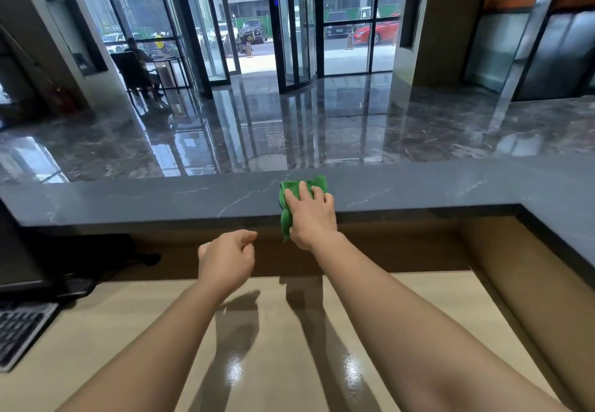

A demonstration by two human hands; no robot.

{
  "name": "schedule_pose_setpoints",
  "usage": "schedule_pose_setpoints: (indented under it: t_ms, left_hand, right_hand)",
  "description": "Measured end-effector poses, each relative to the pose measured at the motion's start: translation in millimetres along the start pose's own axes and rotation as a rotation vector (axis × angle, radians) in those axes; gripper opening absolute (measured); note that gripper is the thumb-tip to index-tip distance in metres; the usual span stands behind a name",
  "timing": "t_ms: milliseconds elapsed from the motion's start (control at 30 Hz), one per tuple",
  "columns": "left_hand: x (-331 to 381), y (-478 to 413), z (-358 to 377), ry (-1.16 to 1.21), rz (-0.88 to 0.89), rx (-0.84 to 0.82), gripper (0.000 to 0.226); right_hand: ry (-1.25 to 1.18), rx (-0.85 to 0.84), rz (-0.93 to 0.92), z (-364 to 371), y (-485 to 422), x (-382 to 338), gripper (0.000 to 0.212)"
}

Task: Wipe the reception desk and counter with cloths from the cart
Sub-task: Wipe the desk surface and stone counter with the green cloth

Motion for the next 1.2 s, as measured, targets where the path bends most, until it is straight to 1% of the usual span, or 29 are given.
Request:
schedule_pose_setpoints:
  t_ms: [100,200,333,467,633,800,933,1033,1200]
  left_hand:
    - [0.1,-3.8,0.8,0.033,0.014,-0.075,0.036]
    - [9.1,-8.0,8.6,0.077,0.04,-0.155,0.04]
    - [34.7,-7.6,27.4,0.111,0.07,-0.205,0.042]
    - [73.1,0.9,49.7,0.116,0.141,-0.251,0.042]
    - [127.4,15.5,72.9,0.116,0.249,-0.309,0.042]
    - [177.1,26.2,83.0,0.133,0.32,-0.32,0.041]
    - [213.8,33.7,91.5,0.147,0.367,-0.332,0.041]
    - [235.2,38.0,99.5,0.153,0.396,-0.351,0.041]
    - [252.9,42.1,114.1,0.16,0.424,-0.382,0.041]
  right_hand:
    - [0.014,-0.015,-0.063,6.7,-10.0,-27.0,0.084]
    - [0.003,-0.005,-0.096,7.2,-12.1,-25.3,0.081]
    - [-0.022,-0.007,-0.13,2.3,-6.9,4.0,0.078]
    - [-0.023,-0.006,-0.091,-7.9,6.2,53.8,0.078]
    - [0.006,-0.015,0.037,-25.6,30.2,137.7,0.08]
    - [0.062,-0.043,0.19,-43.2,52.6,217.1,0.081]
    - [0.111,-0.084,0.304,-57.9,66.1,266.2,0.078]
    - [0.173,-0.128,0.401,-67.6,71.9,293.4,0.071]
    - [0.257,-0.173,0.661,-80.8,80.4,326.6,0.056]
Point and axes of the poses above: each hand's wrist, its own y-axis away from the middle knuckle, its own z-axis out of the palm, x = y × z, the point moved 5 cm from there along -y, towards the middle knuckle, and after that the axes turned 2 degrees about x, right-handed, at the moved point
